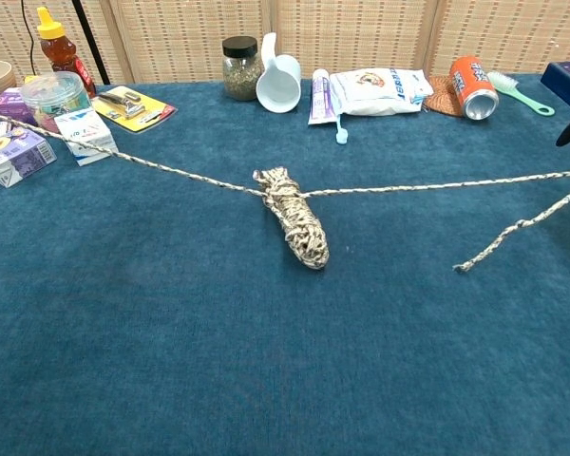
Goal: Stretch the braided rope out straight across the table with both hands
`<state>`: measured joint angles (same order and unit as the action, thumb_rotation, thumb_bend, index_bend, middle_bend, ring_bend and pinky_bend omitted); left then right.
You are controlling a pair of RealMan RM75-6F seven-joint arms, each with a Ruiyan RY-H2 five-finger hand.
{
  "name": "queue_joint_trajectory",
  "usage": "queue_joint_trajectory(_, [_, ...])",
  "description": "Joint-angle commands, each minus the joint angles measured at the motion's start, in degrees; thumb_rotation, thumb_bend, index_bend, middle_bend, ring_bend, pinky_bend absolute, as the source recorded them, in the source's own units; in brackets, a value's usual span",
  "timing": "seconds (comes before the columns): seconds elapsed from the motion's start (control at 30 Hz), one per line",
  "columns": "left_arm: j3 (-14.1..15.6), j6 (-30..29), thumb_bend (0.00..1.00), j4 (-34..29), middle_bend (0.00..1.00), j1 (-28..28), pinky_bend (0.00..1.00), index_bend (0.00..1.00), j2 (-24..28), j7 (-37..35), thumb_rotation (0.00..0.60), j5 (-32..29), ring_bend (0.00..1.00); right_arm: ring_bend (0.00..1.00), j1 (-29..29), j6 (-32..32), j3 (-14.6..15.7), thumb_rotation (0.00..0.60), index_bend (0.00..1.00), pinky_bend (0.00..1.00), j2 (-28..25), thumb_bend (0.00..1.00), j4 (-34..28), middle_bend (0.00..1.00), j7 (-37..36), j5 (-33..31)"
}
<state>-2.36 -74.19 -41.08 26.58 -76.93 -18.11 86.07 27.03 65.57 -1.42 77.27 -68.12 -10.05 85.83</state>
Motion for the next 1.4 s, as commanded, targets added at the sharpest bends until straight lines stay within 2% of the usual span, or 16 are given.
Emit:
queue_joint_trajectory(0.03, [-0.4,0.4,0.50,0.8,0.05,-0.2,0.00,0.62,-0.1,-0.7,0.600,-0.5,0.00,0.09,-0.1,0.1,-0.2,0.600,0.65,0.00,-0.2,0.54,-0.3,0.24,0.1,-0.1])
queue_joint_trajectory(0.4, [-0.8,-1.0,0.50,0.8,0.05,0.0,0.00,0.62,-0.2,-1.3,0.600,0.4,0.00,0.09,0.3,0.5,-1.0,0.600,0.65,0.00,-1.0,0.54,-2.1,0.24,1.0,0.4])
queue_joint_trajectory(0.6, [-1.1,-1.7,0.50,-1.4,0.05,1.1,0.00,0.62,-0.1,-0.7,0.600,1.3,0.00,0.09,0.4,0.4,-1.1,0.600,0.65,0.00,-1.5,0.54,-4.0,0.24,0.9,0.9])
queue_joint_trajectory(0.83, [-1.2,-2.9,0.50,-6.3,0.05,3.6,0.00,0.62,-0.1,1.6,0.600,3.9,0.00,0.09,1.5,0.0,-1.2,0.600,0.65,0.00,-1.7,0.54,-6.8,0.24,1.2,2.3])
queue_joint_trajectory(1.03, [-1.7,-3.3,0.50,-13.3,0.05,6.8,0.00,0.62,-0.7,4.5,0.600,6.4,0.00,0.09,3.2,-0.8,-1.9,0.600,0.65,0.00,-1.3,0.54,-9.5,0.24,1.8,3.2])
queue_joint_trajectory(1.4, [-2.2,-0.6,0.50,-21.6,0.05,10.9,0.00,0.62,-4.0,10.1,0.600,8.0,0.00,0.09,5.4,-2.1,-3.1,0.600,0.64,0.00,1.1,0.54,-11.8,0.24,3.2,3.0])
